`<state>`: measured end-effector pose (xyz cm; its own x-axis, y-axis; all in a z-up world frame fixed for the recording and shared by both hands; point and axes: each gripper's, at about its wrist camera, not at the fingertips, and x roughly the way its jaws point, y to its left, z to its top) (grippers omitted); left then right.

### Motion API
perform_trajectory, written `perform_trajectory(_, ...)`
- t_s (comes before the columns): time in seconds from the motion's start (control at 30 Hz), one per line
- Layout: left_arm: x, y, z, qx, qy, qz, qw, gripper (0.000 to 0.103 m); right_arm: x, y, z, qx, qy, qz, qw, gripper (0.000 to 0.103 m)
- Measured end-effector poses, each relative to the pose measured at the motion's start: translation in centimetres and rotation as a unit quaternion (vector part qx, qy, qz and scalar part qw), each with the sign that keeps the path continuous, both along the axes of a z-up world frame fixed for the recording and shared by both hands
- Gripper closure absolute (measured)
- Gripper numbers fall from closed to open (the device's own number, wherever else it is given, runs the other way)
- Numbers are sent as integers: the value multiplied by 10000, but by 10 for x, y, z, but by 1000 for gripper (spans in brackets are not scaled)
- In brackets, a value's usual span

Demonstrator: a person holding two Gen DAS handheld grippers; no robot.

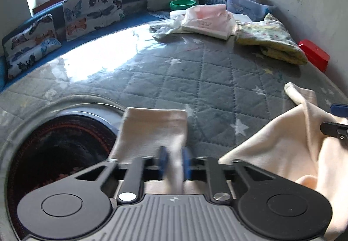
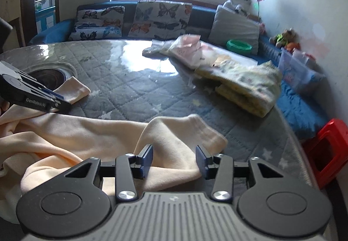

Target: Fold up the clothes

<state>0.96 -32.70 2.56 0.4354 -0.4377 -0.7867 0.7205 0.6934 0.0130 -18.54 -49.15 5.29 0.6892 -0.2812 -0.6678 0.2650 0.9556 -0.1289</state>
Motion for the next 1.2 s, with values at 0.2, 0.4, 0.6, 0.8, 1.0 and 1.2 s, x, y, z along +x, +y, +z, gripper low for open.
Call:
perform_trajectory(0.2,6,39,15,-374,7,478,9982,99,4,-7,-8,226,86,-40,9997,48)
perform_trajectory(0.4,-3,92,42,-909,-198,924,9914,99,5,-13,-20,630,240,-162,9976,56)
perform_trajectory(0.6,-16,149,55,-1206,-225,1309,9838,99,-8,-2,-16,337,194,-58,9992,88)
perform_trajectory(0.8,-34,201,67,-1557,-331,1660,9732,99,-31,17,10,-518,-10,50,9986,90)
perform_trajectory(1.0,-51,253,86,-1902,-517,2057,9586,99,-64,23,33,-775,-271,-155,9965,91)
perform_trajectory(1.2,-74,304,98,-2095,-644,2433,9449,99,-99,26,54,-810,-540,-415,9944,91)
